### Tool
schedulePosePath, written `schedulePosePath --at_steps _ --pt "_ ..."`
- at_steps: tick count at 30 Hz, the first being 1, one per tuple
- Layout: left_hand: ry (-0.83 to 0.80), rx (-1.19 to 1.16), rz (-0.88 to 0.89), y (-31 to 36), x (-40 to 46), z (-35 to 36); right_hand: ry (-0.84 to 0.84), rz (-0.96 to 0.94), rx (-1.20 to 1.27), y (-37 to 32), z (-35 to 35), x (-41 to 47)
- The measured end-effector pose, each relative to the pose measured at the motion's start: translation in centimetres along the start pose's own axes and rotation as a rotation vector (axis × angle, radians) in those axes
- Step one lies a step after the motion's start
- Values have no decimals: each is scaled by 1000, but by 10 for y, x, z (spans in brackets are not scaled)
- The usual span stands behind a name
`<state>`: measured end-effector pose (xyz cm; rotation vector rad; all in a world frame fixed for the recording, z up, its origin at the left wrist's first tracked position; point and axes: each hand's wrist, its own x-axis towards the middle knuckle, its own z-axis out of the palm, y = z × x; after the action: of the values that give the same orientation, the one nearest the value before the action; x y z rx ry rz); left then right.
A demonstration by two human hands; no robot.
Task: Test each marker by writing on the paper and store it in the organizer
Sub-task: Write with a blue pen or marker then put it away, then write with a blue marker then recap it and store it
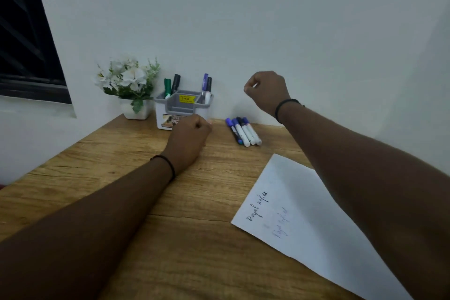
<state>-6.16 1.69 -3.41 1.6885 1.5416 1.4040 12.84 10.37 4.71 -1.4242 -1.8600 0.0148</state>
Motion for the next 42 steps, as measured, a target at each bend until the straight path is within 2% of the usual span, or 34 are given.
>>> schedulePosePath --at_steps 8,14,25,29,33,37,40,42 --pt "-119 144 118 28 -33 35 -228 250 -131 32 2 -39" --pt "-128 71 91 31 -32 31 -300 370 -90 34 22 -45" --pt "-131 12 46 26 -27 32 -418 522 7 25 26 -40" --pt "-145 7 28 25 -25 30 -339 565 60 26 24 -41" --pt "-134 -23 8 25 -26 30 -269 517 174 27 8 -42" --pt "-43 -123 73 31 -30 22 -401 301 80 12 -26 -53" --pt "-7 -327 52 37 -33 14 -478 198 196 1 -53 -80" --pt "-37 -347 42 42 -37 10 -519 150 214 1 -66 -102"
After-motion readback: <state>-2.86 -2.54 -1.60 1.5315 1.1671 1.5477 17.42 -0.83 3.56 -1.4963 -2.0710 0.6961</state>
